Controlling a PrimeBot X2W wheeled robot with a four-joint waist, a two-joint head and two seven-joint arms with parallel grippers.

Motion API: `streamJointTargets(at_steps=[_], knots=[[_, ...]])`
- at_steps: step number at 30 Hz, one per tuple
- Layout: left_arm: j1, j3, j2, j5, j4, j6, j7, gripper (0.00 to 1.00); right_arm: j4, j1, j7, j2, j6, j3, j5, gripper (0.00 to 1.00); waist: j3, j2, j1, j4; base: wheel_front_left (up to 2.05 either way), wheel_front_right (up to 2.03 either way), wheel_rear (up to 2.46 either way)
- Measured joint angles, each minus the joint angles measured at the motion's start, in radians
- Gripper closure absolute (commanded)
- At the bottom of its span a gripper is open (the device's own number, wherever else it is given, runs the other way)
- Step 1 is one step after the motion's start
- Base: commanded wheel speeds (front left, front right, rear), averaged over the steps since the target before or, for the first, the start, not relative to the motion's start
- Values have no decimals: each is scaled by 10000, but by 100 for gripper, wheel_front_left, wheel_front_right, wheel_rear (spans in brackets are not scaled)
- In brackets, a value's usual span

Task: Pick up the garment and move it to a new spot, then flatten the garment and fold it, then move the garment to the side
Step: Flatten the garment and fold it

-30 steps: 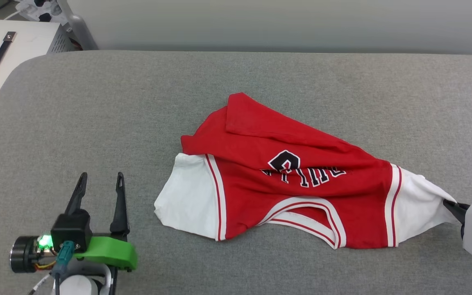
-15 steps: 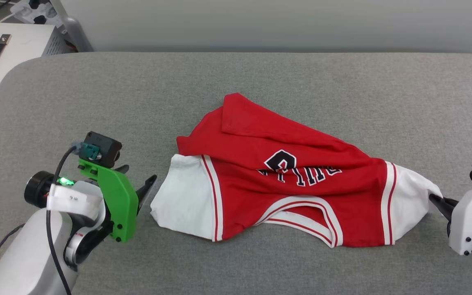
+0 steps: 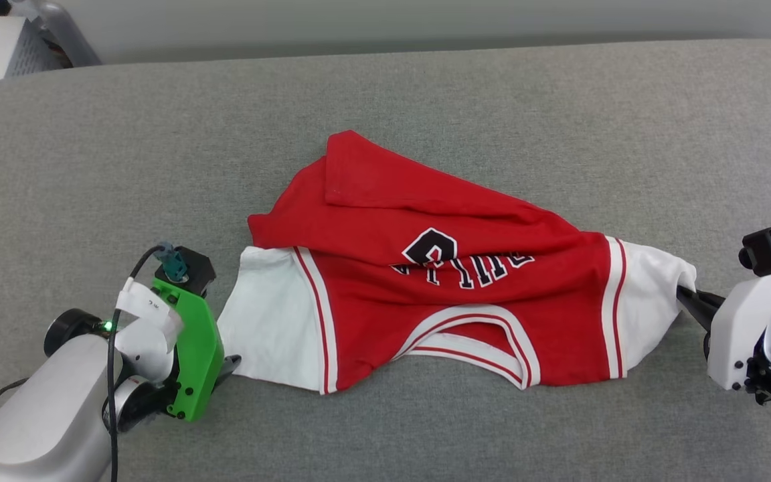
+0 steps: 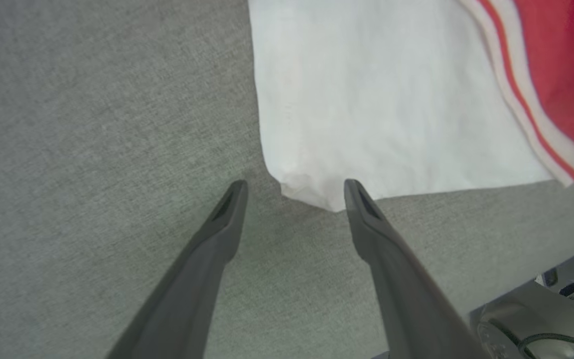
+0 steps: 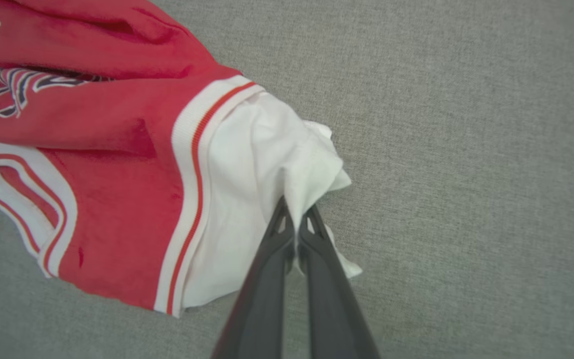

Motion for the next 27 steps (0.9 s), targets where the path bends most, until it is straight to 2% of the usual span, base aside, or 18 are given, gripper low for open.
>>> streamJointTargets(at_steps=[4, 9, 10, 11, 12, 19, 23, 27], knots=[[-234, -456, -27, -510, 566, 0, -282, 0, 84, -207, -94, -21, 0, 171, -12, 100, 285, 0, 0, -182, 0, 0, 0], [-592, -1179, 222, -767, 828, 0, -278, 0, 184, -342, -213, -102, 0, 370, -8, 100, 512, 1, -1, -335, 0, 0, 0], [-666, -1333, 297, -821, 828, 0, -282, 22, 205, -390, -244, -123, 0, 410, 0, 100, 542, 1, -1, -357, 0, 0, 0], [-720, -1440, 345, -909, 842, 0, -328, 97, 221, -430, -259, -138, 0, 433, 12, 100, 566, 1, -1, -368, 0, 0, 0], [-745, -1486, 366, -984, 859, 2, -359, 100, 230, -447, -268, -142, 0, 451, 23, 100, 574, 1, -1, -370, 0, 0, 0], [-869, -1965, 424, -1160, 1093, 0, -1254, 100, 259, -472, -598, -245, 0, 646, 109, 100, 297, 0, -1, -268, 0, 0, 0], [-831, -1889, 407, -1406, 959, 0, -2167, 100, 17, -466, -803, -374, 0, 617, 196, 100, -57, 0, 0, -192, 0, 0, 0], [-866, -1384, 470, -1641, 339, 0, -3041, 100, -531, -399, -957, -589, 0, 328, 525, 100, -500, 0, 0, -113, 0, 0, 0]])
